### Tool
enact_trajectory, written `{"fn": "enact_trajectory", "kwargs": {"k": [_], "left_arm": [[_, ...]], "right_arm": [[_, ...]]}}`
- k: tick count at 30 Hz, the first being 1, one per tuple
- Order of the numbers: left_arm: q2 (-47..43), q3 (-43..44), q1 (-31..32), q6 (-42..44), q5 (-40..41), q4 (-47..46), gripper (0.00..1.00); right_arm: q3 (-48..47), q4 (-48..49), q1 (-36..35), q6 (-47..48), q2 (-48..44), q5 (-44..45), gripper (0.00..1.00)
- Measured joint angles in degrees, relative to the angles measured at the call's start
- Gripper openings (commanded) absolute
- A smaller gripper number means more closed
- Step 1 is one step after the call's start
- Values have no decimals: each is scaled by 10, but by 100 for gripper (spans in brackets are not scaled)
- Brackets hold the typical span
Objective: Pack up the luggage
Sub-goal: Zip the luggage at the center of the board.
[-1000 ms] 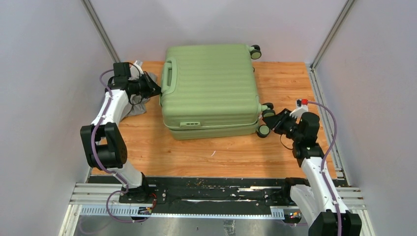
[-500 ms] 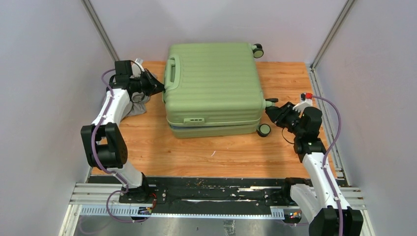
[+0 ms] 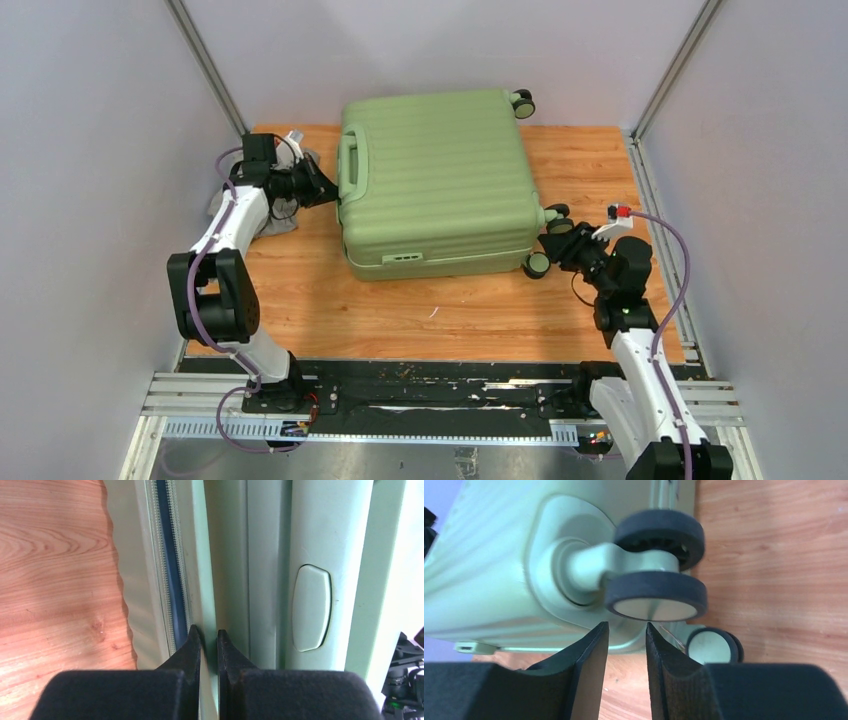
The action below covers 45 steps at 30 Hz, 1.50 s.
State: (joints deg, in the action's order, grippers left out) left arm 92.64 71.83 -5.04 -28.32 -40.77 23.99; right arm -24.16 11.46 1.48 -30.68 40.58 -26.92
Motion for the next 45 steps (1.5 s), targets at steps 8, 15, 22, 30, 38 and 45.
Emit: {"fn": "enact_trajectory", "kwargs": {"k": [8, 15, 22, 30, 38, 45], "left_arm": [[10, 25, 3, 42, 0, 35, 0], [25, 54, 6, 54, 16, 66, 0], [46, 89, 7, 61, 30, 92, 0], [66, 118, 6, 75, 57, 83, 0], [80, 137, -6, 84, 74, 74, 0], [85, 140, -13, 84, 64, 74, 0]], "right_arm": [[62, 29, 0, 8, 14, 4, 48], [71, 66, 0, 60, 61, 1, 52], [70, 125, -8, 79, 175, -18, 50], [55, 158, -97, 111, 234, -37, 49], [48, 240, -146, 105, 284, -27, 44], [117, 240, -146, 84, 107, 48, 49]]}}
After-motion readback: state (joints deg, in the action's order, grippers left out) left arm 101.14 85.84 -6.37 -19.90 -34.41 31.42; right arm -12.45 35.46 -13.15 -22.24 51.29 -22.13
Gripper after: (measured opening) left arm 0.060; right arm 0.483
